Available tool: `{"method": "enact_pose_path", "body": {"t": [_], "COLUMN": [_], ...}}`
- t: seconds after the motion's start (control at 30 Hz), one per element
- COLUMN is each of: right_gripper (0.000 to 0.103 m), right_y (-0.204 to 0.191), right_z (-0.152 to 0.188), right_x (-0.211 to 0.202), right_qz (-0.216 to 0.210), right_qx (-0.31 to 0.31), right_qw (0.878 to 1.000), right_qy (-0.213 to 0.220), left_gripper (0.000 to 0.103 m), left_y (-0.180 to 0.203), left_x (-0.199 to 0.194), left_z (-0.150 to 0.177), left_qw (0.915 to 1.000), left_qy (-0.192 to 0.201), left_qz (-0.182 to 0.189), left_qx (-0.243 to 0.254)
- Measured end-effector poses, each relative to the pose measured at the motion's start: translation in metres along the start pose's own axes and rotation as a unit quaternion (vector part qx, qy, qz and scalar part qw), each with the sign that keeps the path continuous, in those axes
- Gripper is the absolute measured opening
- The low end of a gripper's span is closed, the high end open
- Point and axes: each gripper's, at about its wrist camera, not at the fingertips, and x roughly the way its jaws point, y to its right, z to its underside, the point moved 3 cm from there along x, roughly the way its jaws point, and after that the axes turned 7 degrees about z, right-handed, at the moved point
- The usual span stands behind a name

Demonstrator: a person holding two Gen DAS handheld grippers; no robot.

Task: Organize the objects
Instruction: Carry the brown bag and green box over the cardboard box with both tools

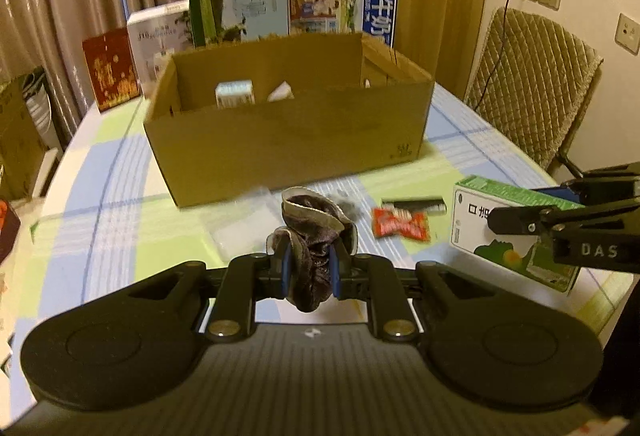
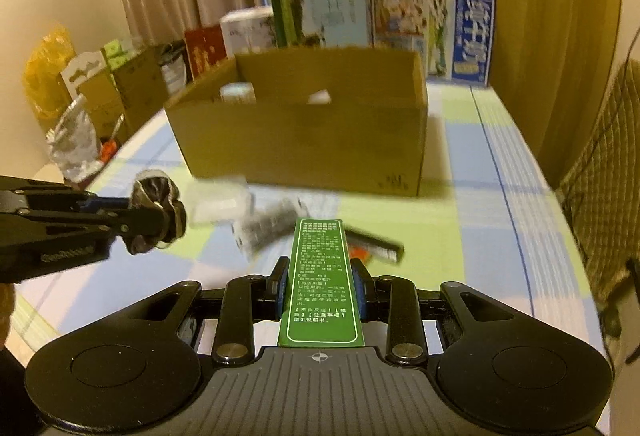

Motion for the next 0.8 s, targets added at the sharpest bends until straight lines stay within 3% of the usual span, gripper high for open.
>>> {"method": "enact_pose_path", "body": {"t": [0.37, 0.57, 0.8], "right_gripper": [0.028, 0.028, 0.028], "right_y": [-0.006, 0.000, 0.009], "right_z": [-0.101, -0.138, -0.160], "right_x": [0.000, 0.022, 0.057], "right_qz": [-0.005, 0.005, 0.005], "right_qx": [-0.021, -0.031, -0.030], "right_qw": [0.998, 0.997, 0.997], "right_qy": [0.063, 0.070, 0.065], "left_gripper": [0.015, 0.015, 0.015], "left_y": [-0.037, -0.068, -0.097], "left_x": [0.012, 0.042, 0.088], "left_z": [-0.082, -0.108, -0.127], "left_qw": [0.9997, 0.9997, 0.9994], "left_qy": [0.023, 0.003, -0.032], "left_qz": [-0.009, -0.022, -0.013], "left_qx": [0.006, 0.010, 0.004]}}
